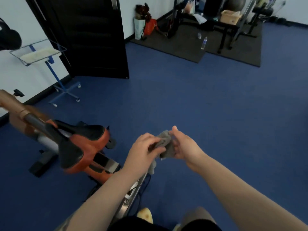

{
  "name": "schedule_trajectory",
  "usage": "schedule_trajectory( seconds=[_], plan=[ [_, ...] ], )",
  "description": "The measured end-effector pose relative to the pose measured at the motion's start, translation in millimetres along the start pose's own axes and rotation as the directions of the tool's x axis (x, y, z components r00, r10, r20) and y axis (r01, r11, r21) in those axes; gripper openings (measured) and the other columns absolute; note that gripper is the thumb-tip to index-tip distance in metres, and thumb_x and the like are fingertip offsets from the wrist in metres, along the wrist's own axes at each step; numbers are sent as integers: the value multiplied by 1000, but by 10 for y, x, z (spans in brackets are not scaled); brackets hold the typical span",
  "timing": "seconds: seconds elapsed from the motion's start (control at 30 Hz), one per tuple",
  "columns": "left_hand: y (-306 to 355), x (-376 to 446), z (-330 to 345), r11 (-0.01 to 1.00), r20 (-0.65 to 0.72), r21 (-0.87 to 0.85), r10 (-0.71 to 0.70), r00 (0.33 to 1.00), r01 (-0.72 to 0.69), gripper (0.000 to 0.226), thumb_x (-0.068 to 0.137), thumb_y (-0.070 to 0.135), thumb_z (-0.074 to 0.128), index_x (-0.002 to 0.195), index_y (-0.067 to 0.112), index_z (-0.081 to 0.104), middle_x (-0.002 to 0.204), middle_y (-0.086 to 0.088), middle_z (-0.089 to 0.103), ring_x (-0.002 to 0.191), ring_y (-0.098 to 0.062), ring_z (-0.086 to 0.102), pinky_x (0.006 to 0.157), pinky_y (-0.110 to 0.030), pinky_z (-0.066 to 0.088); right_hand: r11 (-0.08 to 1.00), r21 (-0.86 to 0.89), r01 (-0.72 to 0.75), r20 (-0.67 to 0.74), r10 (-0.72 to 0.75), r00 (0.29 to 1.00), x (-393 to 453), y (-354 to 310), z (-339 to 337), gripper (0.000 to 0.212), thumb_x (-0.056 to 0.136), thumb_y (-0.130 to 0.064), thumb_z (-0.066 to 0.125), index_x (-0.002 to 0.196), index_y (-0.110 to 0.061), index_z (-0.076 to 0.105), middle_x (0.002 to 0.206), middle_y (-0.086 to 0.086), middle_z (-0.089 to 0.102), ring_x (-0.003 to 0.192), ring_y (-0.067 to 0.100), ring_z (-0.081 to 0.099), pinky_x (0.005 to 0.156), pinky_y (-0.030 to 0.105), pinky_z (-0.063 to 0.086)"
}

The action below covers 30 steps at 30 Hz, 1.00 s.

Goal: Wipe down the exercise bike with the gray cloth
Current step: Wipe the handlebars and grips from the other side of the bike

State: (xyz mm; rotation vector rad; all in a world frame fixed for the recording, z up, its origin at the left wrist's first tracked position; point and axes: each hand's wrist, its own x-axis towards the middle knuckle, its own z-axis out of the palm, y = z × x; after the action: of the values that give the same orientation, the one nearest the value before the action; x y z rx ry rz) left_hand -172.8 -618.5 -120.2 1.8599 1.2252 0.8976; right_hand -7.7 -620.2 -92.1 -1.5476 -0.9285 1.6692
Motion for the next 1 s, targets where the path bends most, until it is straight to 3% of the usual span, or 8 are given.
schedule_trajectory(
  seconds=[0.13, 0.27, 0.33, 0.47, 0.57, 0.77, 0.9, 1.0],
  plan=[
    [-28, 406, 102, 998, 253, 50, 35, 967, -49, 46, 83, 34, 75, 126, 23, 65, 110, 18, 53, 110, -4, 51, 97, -17, 38, 994, -76, 82, -13, -83, 996, 374, -163, -320, 27, 98, -33, 56, 110, -10, 62, 109, 14, 69, 98, 26, 67, 90, 42, 55],
    [-147, 933, 241, 995, -112, -58, -85, 990, 79, 28, 83, 32, 75, 110, 31, 69, 108, 22, 60, 108, -1, 57, 88, -15, 43, 983, -127, 133, 59, -127, 990, 919, -429, -770, 21, 101, -25, 50, 106, -8, 62, 93, 6, 67, 83, 17, 63, 74, 33, 53],
    [-201, 1224, 345, 967, -67, -139, -226, 972, 215, 46, 78, 37, 76, 122, 35, 60, 121, 25, 57, 118, 6, 51, 95, -15, 42, 972, -155, 174, 144, -152, 978, 1189, -598, -1006, 21, 102, -27, 49, 105, -11, 63, 90, 1, 67, 81, 14, 63, 70, 29, 51],
    [-140, 1884, 612, 908, 136, -219, -335, 932, 358, 33, 75, 45, 81, 100, 28, 69, 92, 12, 72, 85, -3, 67, 75, -23, 51, 943, -196, 269, 303, -203, 931, 1683, -1063, -1497, 20, 101, -29, 50, 107, -19, 66, 93, -4, 71, 86, 11, 67, 75, 26, 54],
    [-53, 2310, 744, 909, 40, -227, -349, 936, 349, 31, 74, 45, 78, 86, 17, 69, 73, 4, 65, 67, -8, 59, 62, -23, 46, 910, -213, 357, 344, -272, 899, 2041, -1442, -1769, 18, 100, -25, 53, 107, -22, 69, 99, -1, 72, 89, 11, 68, 72, 20, 52],
    [-5, 2753, 662, 874, -214, -361, -418, 883, 326, 17, 86, 17, 73, 90, 1, 67, 75, -6, 64, 70, -12, 59, 65, -27, 46, 912, -190, 363, 453, -247, 857, 2671, -1919, -1690, 31, 85, -39, 71, 113, -26, 66, 103, -9, 71, 95, 2, 67, 72, 13, 50],
    [-184, 2961, 467, 860, -396, -450, -433, 810, 241, 19, 81, 23, 73, 92, 8, 70, 76, 4, 68, 71, -7, 63, 64, -20, 50, 976, -121, 182, 581, -79, 810, 3108, -2021, -1383, 57, 70, -37, 85, 117, -12, 64, 113, 6, 71, 109, 20, 66, 95, 33, 51],
    [-467, 3111, 244, 865, -436, -422, -457, 775, 272, 14, 79, 29, 74, 92, 22, 72, 81, 5, 70, 75, -9, 65, 68, -24, 53, 947, -161, 279, 625, -121, 771, 3457, -2133, -1135, 46, 76, -32, 80, 110, -8, 64, 106, 9, 71, 100, 22, 68, 90, 34, 54]
  ],
)
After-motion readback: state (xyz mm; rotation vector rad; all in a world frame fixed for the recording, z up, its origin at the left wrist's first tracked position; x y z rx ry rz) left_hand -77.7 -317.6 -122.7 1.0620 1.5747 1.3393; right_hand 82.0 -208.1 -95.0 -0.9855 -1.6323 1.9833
